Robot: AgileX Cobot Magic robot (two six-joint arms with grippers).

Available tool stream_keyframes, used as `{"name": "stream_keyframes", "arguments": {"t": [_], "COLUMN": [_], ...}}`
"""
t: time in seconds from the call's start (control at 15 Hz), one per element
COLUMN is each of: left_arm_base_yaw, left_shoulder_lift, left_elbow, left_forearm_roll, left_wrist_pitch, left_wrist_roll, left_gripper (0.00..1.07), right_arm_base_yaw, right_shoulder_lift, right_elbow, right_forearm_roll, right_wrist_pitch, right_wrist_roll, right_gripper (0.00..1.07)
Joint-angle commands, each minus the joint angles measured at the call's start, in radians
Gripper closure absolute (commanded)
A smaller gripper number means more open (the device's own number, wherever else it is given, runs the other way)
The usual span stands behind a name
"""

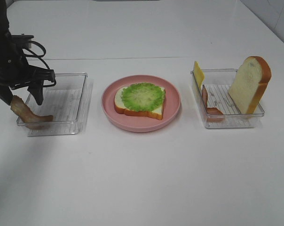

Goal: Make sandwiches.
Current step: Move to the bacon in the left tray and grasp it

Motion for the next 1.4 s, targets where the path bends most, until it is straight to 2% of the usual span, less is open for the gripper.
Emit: {"name": "stream_keyframes", "arguments": {"t": [0.07, 0.53, 0.67, 0.93, 1.07, 1.27, 1.4], "left_arm_base_yaw": [-0.001, -0.001, -0.001, -0.001, -0.001, -0.001, -0.001], "left_shoulder_lift": [0.003, 0.035, 0.035, 0.035, 0.035, 0.035, 0.035], "left_elbow": [0.002, 0.001, -0.007, -0.028, -0.028, -0.028, -0.028], "left_forearm_roll": [-0.009, -0.003, -0.009, -0.009, -0.009, -0.009, -0.009], "left_wrist_pitch": [-0.008, 0.002, 0.010, 0.027, 0.043, 0.046, 0.055], "left_wrist_roll": [0.004, 0.004, 0.004, 0.004, 0.004, 0.005, 0.037], "left_gripper": [0.43, 0.45, 0.50, 0.65, 0.77, 0.89, 1.06], "right_arm_base_yaw": [-0.006, -0.006, -0.006, -0.006, -0.006, -0.006, -0.006], "right_shoulder_lift": [-0.017, -0.017, -0.017, -0.017, -0.017, -0.017, -0.017], "right_elbow": [0.000, 0.000, 0.000, 0.000, 0.000, 0.000, 0.000], "right_forearm_roll": [-0.003, -0.003, -0.003, -0.003, -0.003, -0.003, -0.003], "right_wrist_pitch": [-0.012, -0.012, -0.012, -0.012, -0.012, -0.012, -0.012], "right_wrist_roll": [-0.008, -0.008, -0.008, -0.008, -0.008, -0.008, -0.008], "right_gripper": [0.31, 0.31, 0.31, 0.31, 0.31, 0.31, 0.31]}}
